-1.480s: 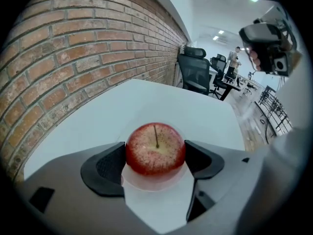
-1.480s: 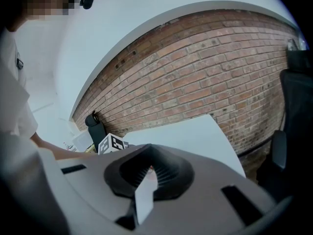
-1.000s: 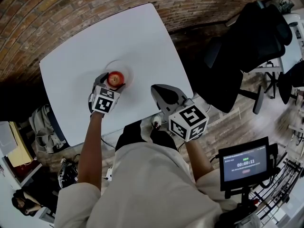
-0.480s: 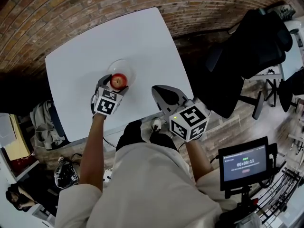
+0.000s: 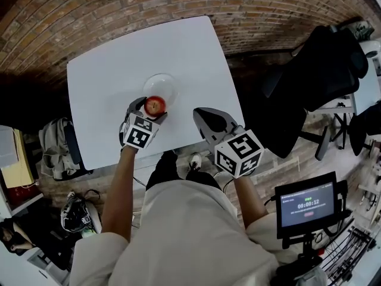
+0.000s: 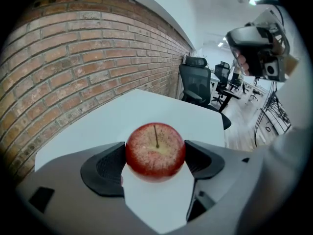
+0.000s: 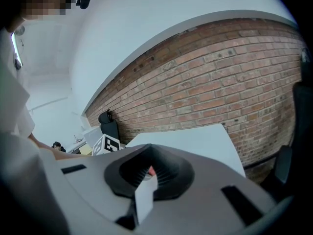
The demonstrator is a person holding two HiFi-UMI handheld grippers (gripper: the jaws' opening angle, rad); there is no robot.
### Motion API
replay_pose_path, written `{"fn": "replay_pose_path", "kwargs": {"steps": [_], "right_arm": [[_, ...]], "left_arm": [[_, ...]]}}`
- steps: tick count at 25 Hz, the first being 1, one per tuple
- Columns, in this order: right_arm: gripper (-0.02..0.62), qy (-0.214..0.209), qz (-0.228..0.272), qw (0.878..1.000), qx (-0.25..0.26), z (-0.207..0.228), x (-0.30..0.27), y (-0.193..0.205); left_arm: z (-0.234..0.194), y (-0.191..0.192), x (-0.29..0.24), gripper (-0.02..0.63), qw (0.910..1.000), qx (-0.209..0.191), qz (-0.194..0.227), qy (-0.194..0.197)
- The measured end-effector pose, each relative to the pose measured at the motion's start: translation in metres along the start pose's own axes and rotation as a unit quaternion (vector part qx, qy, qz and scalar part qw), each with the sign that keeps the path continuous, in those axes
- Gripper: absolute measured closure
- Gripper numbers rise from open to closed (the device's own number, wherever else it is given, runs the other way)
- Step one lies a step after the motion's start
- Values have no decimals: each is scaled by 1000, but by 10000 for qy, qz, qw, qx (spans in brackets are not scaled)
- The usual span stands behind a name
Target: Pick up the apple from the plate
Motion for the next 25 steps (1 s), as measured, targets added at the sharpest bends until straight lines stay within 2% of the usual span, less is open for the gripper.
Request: {"fn": "replay_pose_path", "kwargs": {"steps": [18, 25], "right_arm": [[594, -218, 144, 9984, 510, -32, 3, -19], [594, -306, 229, 9970, 669, -38, 0, -31]], "left_arm": [[0, -8, 63, 222, 9963, 62, 649, -556], [-5, -19, 88, 222, 9903, 239, 1050, -880]]}}
Point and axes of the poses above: the fingertips, and each gripper's own axes: x backward along the fingers, z to its right, y out of its underside, the point moved 8 cm from there along x, backward along the fingers, and after that the axes turned 15 degrees about -x, right-handed, at the moved point
